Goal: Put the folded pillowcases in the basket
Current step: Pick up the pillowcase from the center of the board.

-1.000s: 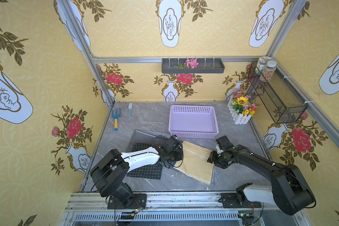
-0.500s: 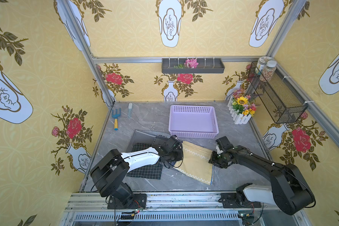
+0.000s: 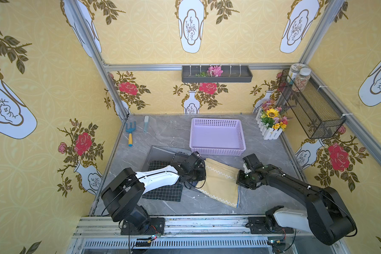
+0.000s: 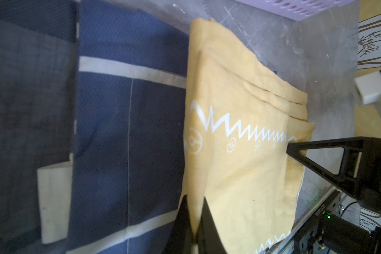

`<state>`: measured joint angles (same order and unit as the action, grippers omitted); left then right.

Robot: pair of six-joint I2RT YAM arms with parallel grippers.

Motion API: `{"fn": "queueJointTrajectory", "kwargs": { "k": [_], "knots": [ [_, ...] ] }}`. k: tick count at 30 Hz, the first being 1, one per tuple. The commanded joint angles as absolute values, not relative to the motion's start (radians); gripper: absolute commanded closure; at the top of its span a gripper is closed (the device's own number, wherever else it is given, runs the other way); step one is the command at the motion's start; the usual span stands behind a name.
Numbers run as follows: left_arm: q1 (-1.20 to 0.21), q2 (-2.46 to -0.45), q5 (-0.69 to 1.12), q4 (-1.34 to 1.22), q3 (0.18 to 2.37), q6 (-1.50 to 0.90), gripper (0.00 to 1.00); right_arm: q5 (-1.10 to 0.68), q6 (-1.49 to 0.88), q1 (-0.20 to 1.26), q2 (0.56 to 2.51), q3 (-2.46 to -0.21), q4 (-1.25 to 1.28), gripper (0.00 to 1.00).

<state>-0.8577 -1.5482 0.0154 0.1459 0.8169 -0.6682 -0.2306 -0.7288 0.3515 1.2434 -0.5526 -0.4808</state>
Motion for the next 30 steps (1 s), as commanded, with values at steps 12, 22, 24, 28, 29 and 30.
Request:
{"fn": "queueJointTrajectory", "kwargs": {
  "k": [12,22,24,28,29,30],
  "knots": [
    [-0.856,-1.483,0.038,0.133,0.833,-0.656,1.00,-0.131,-0.709,0.352,1.025,-0.581,-0.611,1.00],
    [-0.856,-1.387,0.015,0.091,0.822,-0.653,1.00,-0.070,-0.665,0.352,0.887,-0.649,-0.656,1.00],
    [-0.856,-1.379,-0.011,0.088,0.828,-0.654,1.00,-0.060,-0.644,0.352,0.892,-0.682,-0.656,1.00],
    [-0.845,-1.380,-0.035,0.074,0.851,-0.637,1.00,-0.039,-0.594,0.353,0.928,-0.757,-0.645,1.00],
    [-0.837,-1.382,-0.035,0.070,0.860,-0.633,1.00,-0.035,-0.581,0.351,0.941,-0.777,-0.637,1.00],
    [-0.827,-1.385,-0.035,0.064,0.866,-0.628,1.00,-0.032,-0.567,0.352,0.956,-0.797,-0.627,1.00]
  ]
}}
